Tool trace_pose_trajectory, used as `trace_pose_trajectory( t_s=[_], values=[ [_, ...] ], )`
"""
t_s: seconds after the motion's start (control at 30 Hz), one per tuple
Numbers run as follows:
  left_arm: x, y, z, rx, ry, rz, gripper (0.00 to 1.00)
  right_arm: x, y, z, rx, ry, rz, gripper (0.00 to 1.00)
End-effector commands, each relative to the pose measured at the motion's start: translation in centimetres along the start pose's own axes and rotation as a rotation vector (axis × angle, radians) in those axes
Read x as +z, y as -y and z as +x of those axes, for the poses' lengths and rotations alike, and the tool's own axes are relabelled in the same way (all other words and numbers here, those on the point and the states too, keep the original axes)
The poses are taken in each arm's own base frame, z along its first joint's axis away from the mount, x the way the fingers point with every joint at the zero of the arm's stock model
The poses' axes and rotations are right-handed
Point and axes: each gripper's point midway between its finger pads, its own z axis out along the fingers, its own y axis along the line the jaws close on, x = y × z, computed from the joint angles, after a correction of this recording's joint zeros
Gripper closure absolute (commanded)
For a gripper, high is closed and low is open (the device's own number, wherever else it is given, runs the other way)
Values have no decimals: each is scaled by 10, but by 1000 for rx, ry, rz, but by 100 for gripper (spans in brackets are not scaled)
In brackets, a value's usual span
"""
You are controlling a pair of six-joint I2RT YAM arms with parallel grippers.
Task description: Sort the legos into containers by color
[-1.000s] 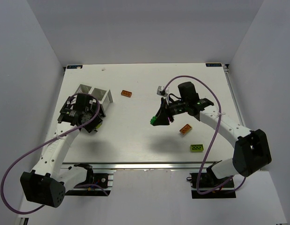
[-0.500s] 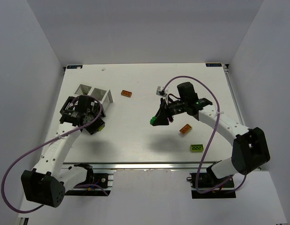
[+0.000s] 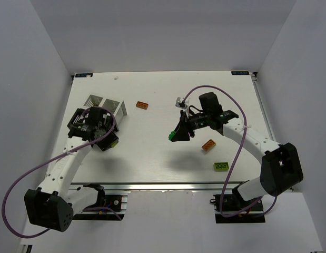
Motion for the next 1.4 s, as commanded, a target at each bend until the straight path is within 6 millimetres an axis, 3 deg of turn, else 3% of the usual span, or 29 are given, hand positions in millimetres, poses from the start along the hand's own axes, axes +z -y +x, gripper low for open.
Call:
trace_pose_trajectory(
  t_s=[0.0, 0.47, 0.8, 1.03, 1.1, 1.23, 1.37],
  values=[
    [-8, 14, -10, 11, 31, 49, 100, 0, -1, -4, -12, 15, -14, 100],
    [-14, 22, -19, 21, 53, 66, 100, 0, -3, -4, -12, 16, -20, 100],
    [-27, 36, -38, 26, 121, 104, 100, 0, -3, -2, -14, 14, -20, 100],
    [-30, 31, -70, 15, 212, 35, 100, -1, -7, -4, -23, 22, -34, 100],
    [-30, 39, -79, 1, 228, 59, 100, -1, -8, -4, -26, 24, -41, 100],
    [-17, 47, -83, -19, 205, 75, 100, -1, -9, -3, -26, 25, -43, 100],
    [-9, 41, -101, -26, 223, 13, 100, -2, -10, -2, -35, 27, -43, 100]
  ],
)
